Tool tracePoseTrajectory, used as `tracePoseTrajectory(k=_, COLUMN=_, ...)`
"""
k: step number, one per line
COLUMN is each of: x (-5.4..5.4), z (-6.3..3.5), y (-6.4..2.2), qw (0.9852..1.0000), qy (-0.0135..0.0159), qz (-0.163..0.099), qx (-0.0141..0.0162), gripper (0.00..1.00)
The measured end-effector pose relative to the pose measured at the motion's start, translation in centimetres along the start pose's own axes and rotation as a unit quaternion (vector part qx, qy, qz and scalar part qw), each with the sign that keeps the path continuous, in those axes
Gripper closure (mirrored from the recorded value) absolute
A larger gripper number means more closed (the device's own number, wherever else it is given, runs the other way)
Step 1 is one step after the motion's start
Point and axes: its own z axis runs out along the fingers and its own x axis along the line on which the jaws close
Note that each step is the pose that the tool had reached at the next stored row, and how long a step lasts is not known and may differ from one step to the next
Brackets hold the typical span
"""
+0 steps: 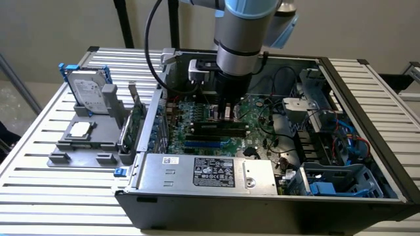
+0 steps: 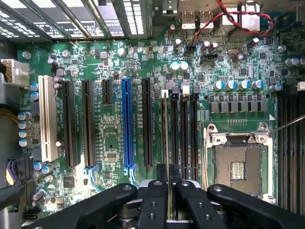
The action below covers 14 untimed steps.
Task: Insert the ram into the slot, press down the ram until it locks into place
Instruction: 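Insert the ram into the slot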
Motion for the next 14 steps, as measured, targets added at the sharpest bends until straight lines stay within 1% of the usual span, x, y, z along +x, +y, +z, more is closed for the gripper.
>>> tracePoseTrajectory(k=4, x=-0.03, z=-0.02, y=-0.43, qw=1.0, qy=-0.0001, qz=0.0, qx=0.0, gripper=0.86)
tracePoseTrajectory(k=6, x=-0.04, z=0.03, y=-0.46, qw=1.0, qy=-0.0001, qz=0.0, qx=0.0, gripper=0.86)
tracePoseTrajectory(k=8, x=-0.03, z=0.11, y=-0.46, qw=1.0, qy=0.0, qz=0.0, qx=-0.0008, gripper=0.86)
tracePoseTrajectory(k=11, x=-0.03, z=0.25, y=-0.49, qw=1.0, qy=0.0004, qz=0.0, qx=-0.0048, gripper=0.86)
tracePoseTrajectory(k=14, x=-0.06, z=0.29, y=-0.65, qw=0.9999, qy=0.0009, qz=0.0, qx=-0.0103, gripper=0.86)
